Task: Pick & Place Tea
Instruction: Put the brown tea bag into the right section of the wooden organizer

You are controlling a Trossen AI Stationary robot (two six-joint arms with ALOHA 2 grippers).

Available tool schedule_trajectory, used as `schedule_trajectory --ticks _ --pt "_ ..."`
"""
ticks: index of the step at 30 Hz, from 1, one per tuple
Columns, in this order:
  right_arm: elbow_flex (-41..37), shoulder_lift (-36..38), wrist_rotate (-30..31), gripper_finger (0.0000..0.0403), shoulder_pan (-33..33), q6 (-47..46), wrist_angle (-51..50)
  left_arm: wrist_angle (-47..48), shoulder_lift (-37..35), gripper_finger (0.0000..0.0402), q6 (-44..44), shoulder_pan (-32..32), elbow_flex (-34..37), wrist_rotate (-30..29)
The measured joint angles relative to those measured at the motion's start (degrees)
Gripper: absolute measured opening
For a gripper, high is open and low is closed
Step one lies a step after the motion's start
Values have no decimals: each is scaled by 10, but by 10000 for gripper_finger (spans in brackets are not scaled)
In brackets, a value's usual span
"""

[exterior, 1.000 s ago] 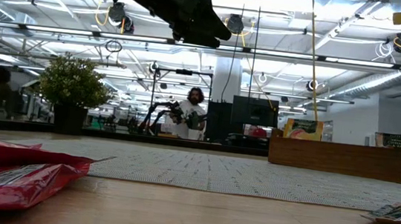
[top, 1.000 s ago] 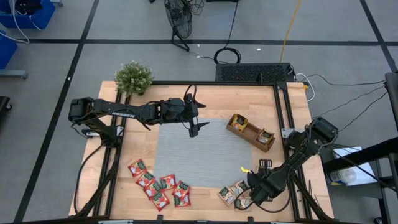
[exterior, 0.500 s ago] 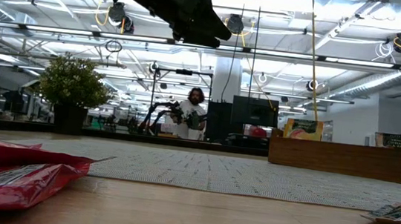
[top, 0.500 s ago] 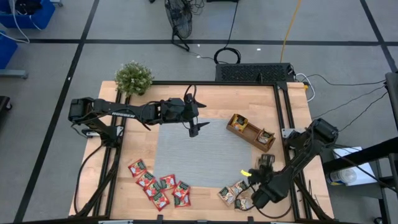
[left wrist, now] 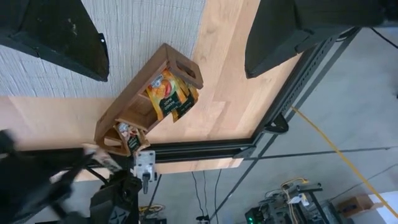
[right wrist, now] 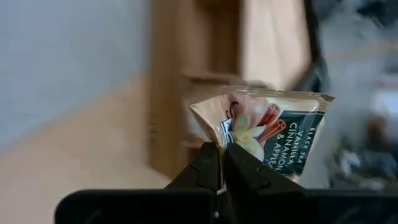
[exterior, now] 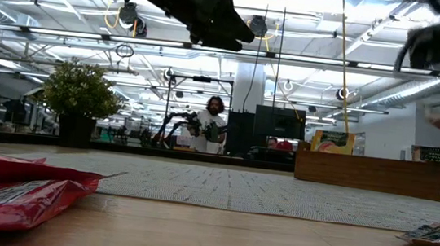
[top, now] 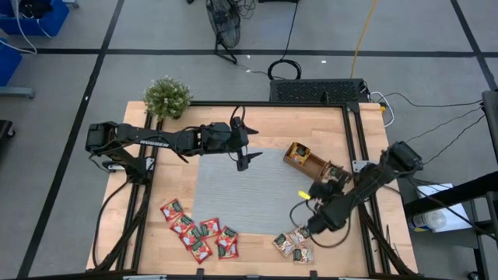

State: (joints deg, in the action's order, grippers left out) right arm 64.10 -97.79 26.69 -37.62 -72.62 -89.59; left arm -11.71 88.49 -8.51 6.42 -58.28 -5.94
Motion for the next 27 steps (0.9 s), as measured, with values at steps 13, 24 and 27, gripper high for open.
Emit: schedule_trajectory --ticks 13,24,27 --pt "-100 0 18 10 25 -92 6 -6 0 365 0 0 0 0" --pt "-97 0 22 16 36 -17 99 -6 0 365 0 0 0 0" --pt "-97 0 22 25 44 -17 94 -6 0 365 0 0 0 0"
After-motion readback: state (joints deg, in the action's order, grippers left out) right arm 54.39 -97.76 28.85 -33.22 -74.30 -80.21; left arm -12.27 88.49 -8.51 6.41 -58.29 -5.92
